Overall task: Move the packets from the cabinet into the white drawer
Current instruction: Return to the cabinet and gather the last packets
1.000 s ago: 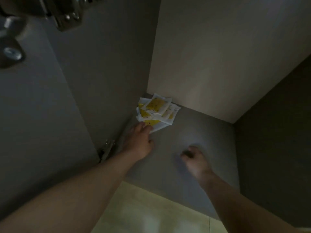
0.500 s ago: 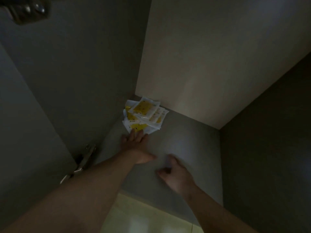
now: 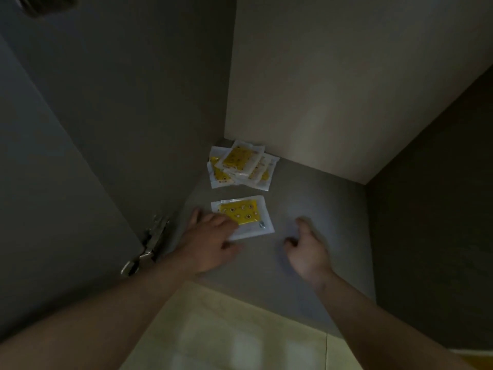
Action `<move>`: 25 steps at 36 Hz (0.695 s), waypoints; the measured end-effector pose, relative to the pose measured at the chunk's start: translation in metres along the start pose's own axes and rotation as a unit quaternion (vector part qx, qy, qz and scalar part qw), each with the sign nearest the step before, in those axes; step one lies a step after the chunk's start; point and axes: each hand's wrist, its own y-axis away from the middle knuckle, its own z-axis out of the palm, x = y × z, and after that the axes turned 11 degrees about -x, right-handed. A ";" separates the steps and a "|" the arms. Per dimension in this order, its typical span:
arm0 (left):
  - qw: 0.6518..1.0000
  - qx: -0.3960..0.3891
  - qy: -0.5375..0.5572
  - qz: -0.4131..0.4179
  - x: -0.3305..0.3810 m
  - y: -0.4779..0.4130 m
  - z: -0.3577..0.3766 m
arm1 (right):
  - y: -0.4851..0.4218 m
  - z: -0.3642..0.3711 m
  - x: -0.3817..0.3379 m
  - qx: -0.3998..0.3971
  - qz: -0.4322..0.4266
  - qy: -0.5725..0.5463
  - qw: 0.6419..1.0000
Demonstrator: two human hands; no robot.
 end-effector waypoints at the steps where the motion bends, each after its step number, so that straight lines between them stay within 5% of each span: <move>1: 0.999 0.040 0.004 0.004 -0.002 -0.006 -0.002 | 0.000 0.000 0.001 -0.006 -0.003 -0.008 1.000; 3: 0.998 0.061 0.000 -0.001 -0.007 -0.023 -0.009 | 0.001 -0.003 0.004 -0.026 -0.008 -0.044 0.999; 8: 0.996 -0.057 -0.019 -0.072 -0.013 -0.067 -0.035 | 0.008 -0.010 0.005 -0.090 -0.031 -0.077 0.993; 13: 0.985 -0.159 -0.054 -0.047 -0.015 -0.074 -0.029 | 0.002 -0.006 0.009 -0.097 -0.040 -0.079 0.991; 25: 0.991 -0.039 -0.130 0.019 0.001 -0.012 0.018 | 0.005 0.009 0.010 0.012 -0.026 0.009 1.000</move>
